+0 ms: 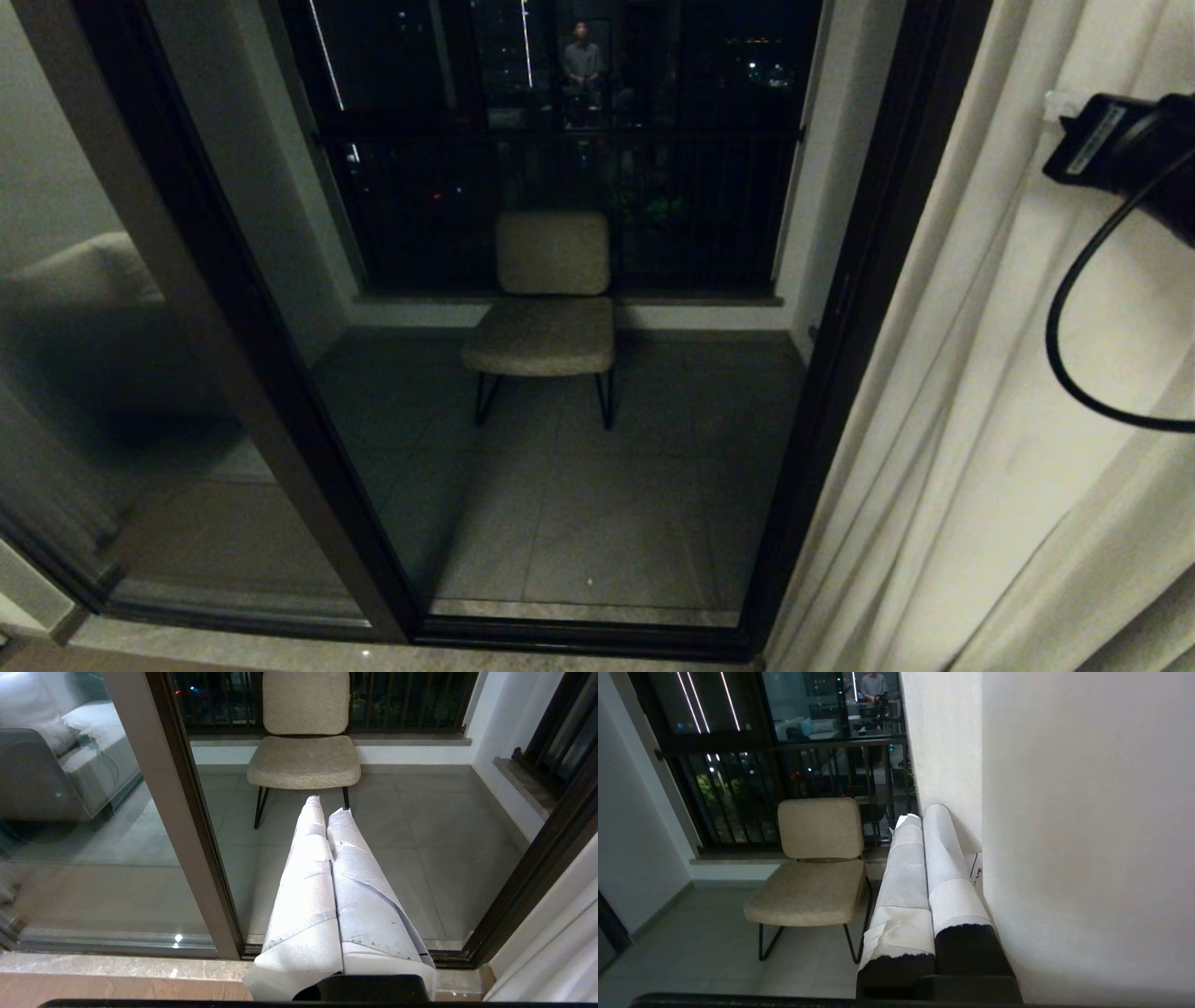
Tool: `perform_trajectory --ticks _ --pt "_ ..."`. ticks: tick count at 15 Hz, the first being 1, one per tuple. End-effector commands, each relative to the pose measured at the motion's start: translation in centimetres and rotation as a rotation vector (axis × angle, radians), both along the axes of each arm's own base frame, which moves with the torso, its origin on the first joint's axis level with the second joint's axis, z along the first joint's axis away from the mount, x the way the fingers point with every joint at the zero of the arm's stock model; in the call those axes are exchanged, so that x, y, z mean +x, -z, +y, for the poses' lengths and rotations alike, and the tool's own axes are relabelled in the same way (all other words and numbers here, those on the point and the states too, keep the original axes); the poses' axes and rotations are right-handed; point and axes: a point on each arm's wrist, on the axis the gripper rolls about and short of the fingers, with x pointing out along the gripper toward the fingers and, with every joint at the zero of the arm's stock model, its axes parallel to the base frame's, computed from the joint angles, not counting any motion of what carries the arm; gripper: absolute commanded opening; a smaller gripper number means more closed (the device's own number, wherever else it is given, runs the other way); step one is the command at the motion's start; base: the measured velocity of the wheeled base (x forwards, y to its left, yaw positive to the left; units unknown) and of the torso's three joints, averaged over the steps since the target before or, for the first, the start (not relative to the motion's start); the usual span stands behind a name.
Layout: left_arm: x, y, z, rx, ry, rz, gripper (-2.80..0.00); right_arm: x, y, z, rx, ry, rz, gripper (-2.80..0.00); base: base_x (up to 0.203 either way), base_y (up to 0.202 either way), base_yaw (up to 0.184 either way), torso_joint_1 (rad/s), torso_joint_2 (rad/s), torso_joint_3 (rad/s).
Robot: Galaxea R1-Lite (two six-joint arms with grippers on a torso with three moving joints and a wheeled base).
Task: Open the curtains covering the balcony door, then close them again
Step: Close the inner curtains on both sides
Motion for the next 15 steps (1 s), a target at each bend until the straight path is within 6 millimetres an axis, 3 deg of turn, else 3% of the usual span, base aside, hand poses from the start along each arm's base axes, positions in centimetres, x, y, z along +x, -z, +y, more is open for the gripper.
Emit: perform_trajectory --ticks 1,5,9,12,15 --pt "0.0 0.0 0.0 0.0 0.0 -0.001 -2.8 -2.3 -0.2 -0.2 -0.003 -0.002 -0.019 0.0 0.0 0.0 0.0 0.0 0.0 0.0" --pt "0.0 0.0 0.0 0.0 0.0 -0.001 -2.8 -5.8 0.3 -0.7 -0.007 -0.006 -0.005 0.0 0.0 0.0 0.0 0.0 0.0 0.0" --pt "0.0 0.0 0.0 0.0 0.0 -0.001 -2.8 -10.6 1.8 -0.4 -0.017 -0.084 0.028 0.0 0.0 0.0 0.0 0.0 0.0 0.0" --pt "0.0 0.0 0.0 0.0 0.001 -0.001 -2.8 -13.0 3.1 -0.7 -0.039 -0.128 0.05 0.0 0.0 0.0 0.0 0.0 0.0 0.0" --pt "0.0 0.0 0.0 0.0 0.0 -0.001 -2.8 -14.8 4.6 -1.5 -0.103 -0.062 0.114 0.0 0.0 0.0 0.0 0.0 0.0 0.0"
